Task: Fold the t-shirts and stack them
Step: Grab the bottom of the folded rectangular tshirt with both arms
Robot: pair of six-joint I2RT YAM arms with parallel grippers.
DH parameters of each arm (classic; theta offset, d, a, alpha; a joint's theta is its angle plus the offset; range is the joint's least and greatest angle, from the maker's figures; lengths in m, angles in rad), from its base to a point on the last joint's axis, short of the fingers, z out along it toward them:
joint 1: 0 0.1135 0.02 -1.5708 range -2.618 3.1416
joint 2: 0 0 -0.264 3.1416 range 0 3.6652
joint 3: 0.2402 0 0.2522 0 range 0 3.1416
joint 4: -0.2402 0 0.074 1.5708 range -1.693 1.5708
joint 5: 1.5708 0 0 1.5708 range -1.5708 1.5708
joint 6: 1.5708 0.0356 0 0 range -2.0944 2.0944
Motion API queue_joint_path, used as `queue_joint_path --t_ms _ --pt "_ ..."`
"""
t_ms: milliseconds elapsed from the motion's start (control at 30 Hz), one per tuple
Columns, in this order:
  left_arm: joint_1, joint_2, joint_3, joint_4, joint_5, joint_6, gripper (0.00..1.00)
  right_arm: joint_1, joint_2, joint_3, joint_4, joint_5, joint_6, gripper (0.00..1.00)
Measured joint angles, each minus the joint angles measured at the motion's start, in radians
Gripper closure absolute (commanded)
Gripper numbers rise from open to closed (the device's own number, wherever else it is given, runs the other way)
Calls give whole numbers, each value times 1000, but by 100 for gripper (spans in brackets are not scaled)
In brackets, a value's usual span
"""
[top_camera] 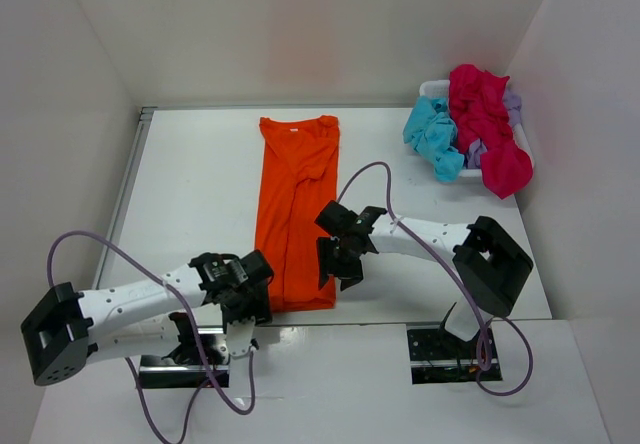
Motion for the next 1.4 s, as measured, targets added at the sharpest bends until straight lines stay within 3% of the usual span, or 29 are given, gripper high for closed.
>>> queue_joint_path --t_ms 200,267,433,467,500,567,767,900,933,1033,1200,1400 --pt "-12 152 3 15 14 -12 29 0 0 -3 7 -2 -3 38" --pt "-12 195 30 16 18 -34 33 0 0 -5 10 -2 -3 38" --pt "-12 206 39 46 37 -85 50 0 0 -19 32 -8 -3 38" --pt "-12 206 39 50 40 -92 56 0 1 -25 36 -10 -3 38" --pt "-12 206 39 55 43 -104 70 0 1 -29 40 -17 -3 38" --pt "-13 206 39 68 49 -129 82 0 13 -34 45 -29 -5 38" --pt "-13 208 39 106 64 -195 93 -5 75 -63 82 -72 -11 40" --pt "-13 207 39 123 72 -238 100 -12 98 -60 95 -113 -23 61" --pt "-13 206 39 127 74 -246 100 -13 104 -60 100 -124 -26 77" --pt "-13 198 39 138 80 -290 100 -13 121 -60 117 -139 -32 98" --pt "23 143 40 179 100 -413 100 -13 115 -60 112 -134 -35 100" --pt "172 50 83 224 125 -587 100 -39 83 8 45 -120 -71 100"
